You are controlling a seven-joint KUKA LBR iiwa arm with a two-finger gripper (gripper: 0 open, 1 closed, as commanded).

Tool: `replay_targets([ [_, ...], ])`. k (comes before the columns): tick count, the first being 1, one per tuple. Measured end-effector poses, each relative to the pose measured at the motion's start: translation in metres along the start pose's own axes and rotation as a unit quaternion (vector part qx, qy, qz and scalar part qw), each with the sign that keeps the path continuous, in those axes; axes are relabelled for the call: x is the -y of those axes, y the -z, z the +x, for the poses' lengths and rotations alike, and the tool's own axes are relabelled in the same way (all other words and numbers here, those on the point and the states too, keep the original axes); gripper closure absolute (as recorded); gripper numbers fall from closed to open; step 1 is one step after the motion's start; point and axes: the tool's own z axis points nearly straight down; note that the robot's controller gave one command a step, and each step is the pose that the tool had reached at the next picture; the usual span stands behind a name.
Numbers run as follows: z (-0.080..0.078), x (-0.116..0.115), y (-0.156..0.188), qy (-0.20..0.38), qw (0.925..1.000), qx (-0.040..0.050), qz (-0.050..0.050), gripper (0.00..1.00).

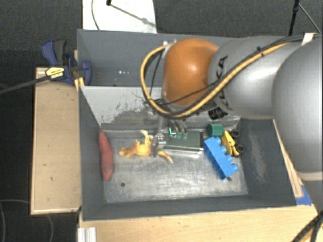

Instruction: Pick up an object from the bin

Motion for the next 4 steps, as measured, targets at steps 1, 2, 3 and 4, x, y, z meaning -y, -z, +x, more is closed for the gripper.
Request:
replay_targets([
  [1, -0.002, 0.001, 0.005, -0.002, 1.0000, 0.0039, -0.001, 0.00],
  [2, 0.018, -0.044, -0.083, -0.040, 0.9992, 0.0039, -0.002, 1.00],
  [3, 0.018, -0.044, -0.084, -0.042, 0.9991, 0.0038, -0.002, 1.00],
  [4, 0.018, -0.044, -0.084, -0.044, 0.9990, 0.0038, -0.002, 1.00],
])
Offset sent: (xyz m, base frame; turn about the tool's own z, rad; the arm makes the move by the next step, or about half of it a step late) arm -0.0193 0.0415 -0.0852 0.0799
